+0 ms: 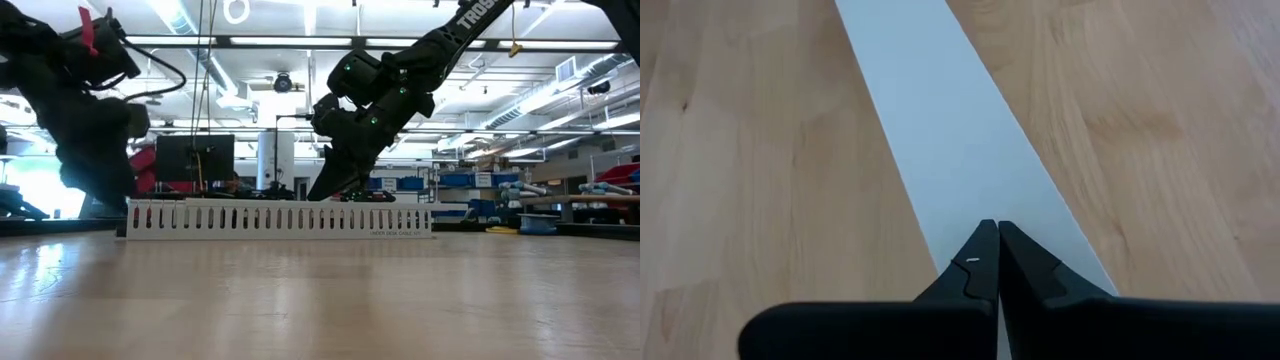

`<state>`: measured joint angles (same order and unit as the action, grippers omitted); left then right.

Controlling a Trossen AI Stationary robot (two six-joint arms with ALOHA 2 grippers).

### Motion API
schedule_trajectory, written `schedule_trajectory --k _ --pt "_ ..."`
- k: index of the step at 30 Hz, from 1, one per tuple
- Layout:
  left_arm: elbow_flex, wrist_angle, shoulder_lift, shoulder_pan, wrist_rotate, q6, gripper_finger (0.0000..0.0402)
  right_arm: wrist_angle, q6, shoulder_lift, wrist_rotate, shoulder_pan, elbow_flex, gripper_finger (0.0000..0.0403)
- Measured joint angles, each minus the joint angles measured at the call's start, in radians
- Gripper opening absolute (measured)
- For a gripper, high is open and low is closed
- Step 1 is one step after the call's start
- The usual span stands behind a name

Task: Ziptie cables
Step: Close the white cable duct with the white cable duct cover

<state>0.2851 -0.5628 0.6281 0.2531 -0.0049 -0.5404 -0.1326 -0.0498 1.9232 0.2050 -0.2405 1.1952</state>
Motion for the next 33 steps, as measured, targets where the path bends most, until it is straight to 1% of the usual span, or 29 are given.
schedule_trajectory --k 3,7,10,14,19,22,26,29,33 --pt "0.036 -0.088 0.0 0.0 0.024 -0.061 0.0328 0.012 0.007 0.0 0.0 0.0 -0.001 0.0" --pt "0.059 -0.173 0.0 0.0 0.024 -0.069 0.0328 0.05 0.021 0.002 0.007 0.002 -0.003 0.0" --pt "0.055 -0.167 0.001 0.0 0.024 -0.061 0.0328 0.056 0.021 0.002 0.017 0.002 -0.003 0.0" --pt "0.053 -0.159 0.034 0.0 0.026 -0.043 0.0328 0.082 0.028 0.0 0.02 0.005 -0.003 0.0" --pt "0.052 -0.121 0.139 0.0 0.039 -0.04 0.0323 0.09 0.051 -0.046 0.024 0.018 -0.005 0.0" --pt "0.052 -0.062 0.228 0.0 0.06 -0.034 0.0315 0.1 0.055 -0.08 0.027 0.024 -0.002 0.0" --pt "0.054 0.057 0.351 0.0 0.09 0.01 0.0304 0.078 0.075 -0.1 0.026 0.029 -0.003 0.0" --pt "0.057 0.177 0.433 0.0 0.096 0.037 0.0297 0.033 0.081 -0.123 0.026 0.03 -0.002 0.0" --pt "0.057 0.327 0.512 0.0 0.096 0.075 0.0292 -0.071 0.106 -0.157 0.01 0.03 -0.002 0.0"
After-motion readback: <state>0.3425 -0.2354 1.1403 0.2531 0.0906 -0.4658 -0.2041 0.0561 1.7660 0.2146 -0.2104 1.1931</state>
